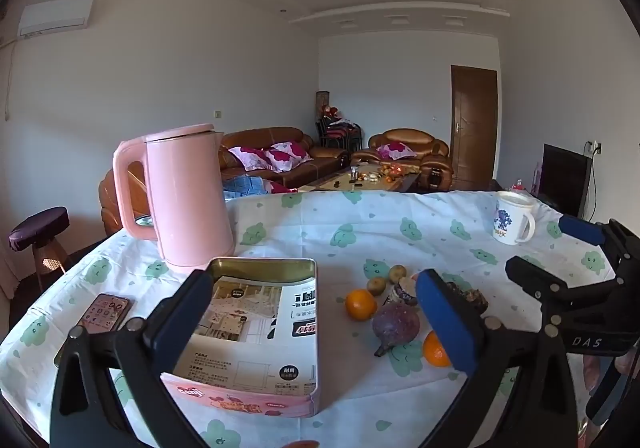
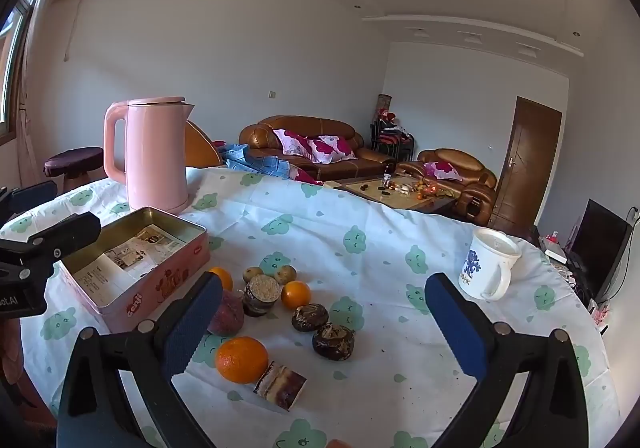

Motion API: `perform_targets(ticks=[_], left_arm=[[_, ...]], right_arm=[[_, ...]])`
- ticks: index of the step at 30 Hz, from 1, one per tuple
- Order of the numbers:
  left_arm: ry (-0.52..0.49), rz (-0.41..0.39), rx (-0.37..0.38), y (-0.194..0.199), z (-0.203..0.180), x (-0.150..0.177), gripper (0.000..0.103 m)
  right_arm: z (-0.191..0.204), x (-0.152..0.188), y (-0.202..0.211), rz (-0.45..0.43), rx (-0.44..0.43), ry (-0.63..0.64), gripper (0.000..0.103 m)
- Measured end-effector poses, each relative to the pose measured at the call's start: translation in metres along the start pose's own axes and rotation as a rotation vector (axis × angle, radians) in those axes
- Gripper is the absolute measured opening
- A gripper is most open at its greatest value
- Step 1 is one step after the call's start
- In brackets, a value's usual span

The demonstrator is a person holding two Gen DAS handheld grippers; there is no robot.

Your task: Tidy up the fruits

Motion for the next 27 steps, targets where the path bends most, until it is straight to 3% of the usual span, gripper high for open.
perform_targets(ticks=[4, 27], left_arm=[[-0.027, -0.034, -0.018, 0.0045, -0.0009, -0.0024, 0.103], [-0.031, -0.028, -0.015, 0.0015, -0.0016, 0.0026, 0.103]], right_arm=[[0.0002, 0.0020, -0.0007, 0.002, -0.006, -0.007, 0.102], [-0.0037, 0.0095, -0.0004, 0.011, 0.000, -0.035, 0.102]])
Point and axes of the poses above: each gripper's, at about its wrist camera, not at the fingertips, and y roughly against the way its jaws point, z to its left, x to its underside, the point moved 8 cm from there along -y, roughly the way its jaws point, and after that the axes turned 11 degrees about y, right-handed, at the moved point
